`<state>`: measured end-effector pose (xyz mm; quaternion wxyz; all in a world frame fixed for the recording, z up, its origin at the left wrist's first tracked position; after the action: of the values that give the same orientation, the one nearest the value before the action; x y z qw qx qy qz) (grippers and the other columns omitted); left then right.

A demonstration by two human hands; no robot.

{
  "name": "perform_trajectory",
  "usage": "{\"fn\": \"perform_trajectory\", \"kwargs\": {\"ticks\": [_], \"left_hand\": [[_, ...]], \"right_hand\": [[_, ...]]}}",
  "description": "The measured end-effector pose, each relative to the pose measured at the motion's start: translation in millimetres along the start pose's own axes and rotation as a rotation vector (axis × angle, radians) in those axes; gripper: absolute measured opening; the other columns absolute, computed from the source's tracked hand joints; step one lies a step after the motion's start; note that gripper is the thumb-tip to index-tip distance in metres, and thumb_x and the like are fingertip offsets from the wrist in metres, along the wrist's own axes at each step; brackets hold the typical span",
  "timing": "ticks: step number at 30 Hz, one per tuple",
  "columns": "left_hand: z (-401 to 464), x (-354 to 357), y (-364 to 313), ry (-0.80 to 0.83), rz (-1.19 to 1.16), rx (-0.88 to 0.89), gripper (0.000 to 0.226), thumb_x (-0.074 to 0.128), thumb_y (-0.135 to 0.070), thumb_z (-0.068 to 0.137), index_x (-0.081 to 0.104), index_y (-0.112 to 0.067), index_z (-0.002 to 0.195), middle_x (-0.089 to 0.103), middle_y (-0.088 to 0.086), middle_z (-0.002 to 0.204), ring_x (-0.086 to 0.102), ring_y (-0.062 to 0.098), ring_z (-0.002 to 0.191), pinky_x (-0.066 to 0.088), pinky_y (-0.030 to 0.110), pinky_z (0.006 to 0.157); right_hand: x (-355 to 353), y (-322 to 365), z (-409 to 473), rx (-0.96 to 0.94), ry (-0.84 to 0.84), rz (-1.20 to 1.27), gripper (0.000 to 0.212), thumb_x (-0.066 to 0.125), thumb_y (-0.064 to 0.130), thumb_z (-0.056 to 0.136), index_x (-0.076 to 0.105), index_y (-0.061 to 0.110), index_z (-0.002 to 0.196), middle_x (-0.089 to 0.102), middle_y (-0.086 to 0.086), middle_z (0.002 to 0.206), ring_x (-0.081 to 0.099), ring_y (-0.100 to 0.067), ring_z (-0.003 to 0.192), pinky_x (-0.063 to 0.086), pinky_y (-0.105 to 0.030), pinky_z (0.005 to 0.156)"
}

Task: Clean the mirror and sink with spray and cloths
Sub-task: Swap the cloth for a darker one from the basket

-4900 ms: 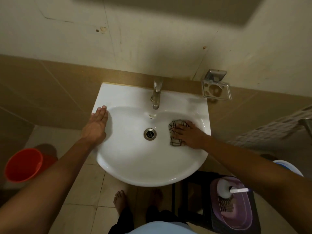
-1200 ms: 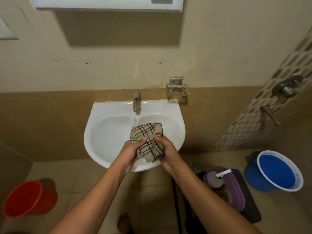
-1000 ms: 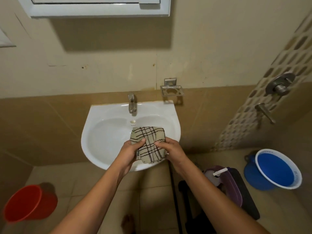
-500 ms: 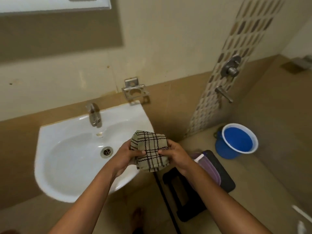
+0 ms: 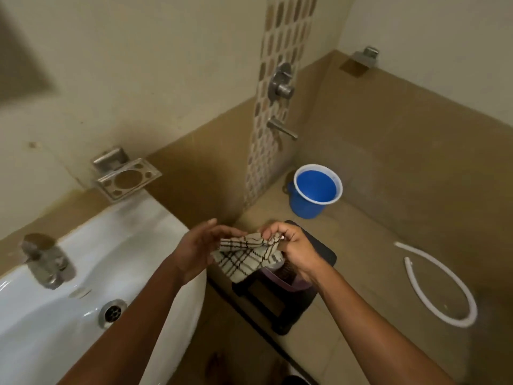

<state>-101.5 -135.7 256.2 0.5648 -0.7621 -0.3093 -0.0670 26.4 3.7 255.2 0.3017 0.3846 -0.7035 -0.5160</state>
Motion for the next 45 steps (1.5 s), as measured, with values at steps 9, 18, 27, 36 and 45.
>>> {"fn": "perform_trajectory", "kwargs": {"ticks": [9,18,27,36,45], "left_hand": [[78,75,17,0.336,0.69,-0.293,0.036,0.076,-0.006,0.077,0.065,-0.003,0.111,0.073,0.012,0.106,0.071,0.024,0.096,0.057,0.03,0.078],[150,106,82,0.153,0.74,-0.294,0.022,0.081,-0.008,0.071,0.072,-0.022,0.086,0.076,-0.002,0.089,0.072,0.014,0.087,0.059,0.031,0.077],[185,86,140,-0.13,0.439,-0.473,0.037,0.071,-0.01,0.08,0.062,-0.009,0.116,0.074,0.01,0.102,0.071,0.027,0.094,0.056,0.045,0.087],[197,48,179,-0.315,0.385,-0.468,0.029,0.064,0.001,0.082,0.065,-0.003,0.11,0.072,0.016,0.104,0.071,0.027,0.088,0.058,0.03,0.066],[211,0,213,-0.301,0.402,-0.49,0.032,0.064,0.005,0.081,0.064,-0.001,0.113,0.071,0.017,0.106,0.069,0.03,0.095,0.058,0.039,0.076]], "right_hand": [[-59,2,1,-0.084,-0.046,-0.171,0.052,0.033,-0.025,0.06,0.068,0.011,0.074,0.067,-0.011,0.107,0.065,-0.012,0.103,0.051,-0.019,0.075],[-149,-64,21,0.134,-0.285,-0.11,0.035,0.062,-0.019,0.082,0.068,0.01,0.101,0.066,0.0,0.089,0.064,-0.001,0.075,0.055,-0.019,0.07],[-207,-161,29,0.474,-0.361,-0.047,0.015,0.071,0.008,0.09,0.062,0.021,0.089,0.067,-0.001,0.089,0.066,-0.021,0.088,0.059,-0.035,0.068],[-197,-265,43,0.766,-0.381,-0.148,0.032,0.074,0.025,0.087,0.064,0.008,0.113,0.066,-0.009,0.114,0.063,-0.026,0.107,0.053,-0.034,0.088],[-164,-317,80,0.934,-0.428,0.036,0.061,0.07,0.033,0.09,0.048,0.006,0.14,0.055,-0.016,0.139,0.05,-0.033,0.129,0.04,-0.042,0.111]]}}
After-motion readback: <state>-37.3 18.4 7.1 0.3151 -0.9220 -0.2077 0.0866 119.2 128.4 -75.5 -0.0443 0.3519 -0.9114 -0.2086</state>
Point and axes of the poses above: each hand's wrist, its own z-axis towards the middle knuckle, its own x-axis out of the palm, y = z × x, the point moved 7 cm from there along z, towards the middle knuckle
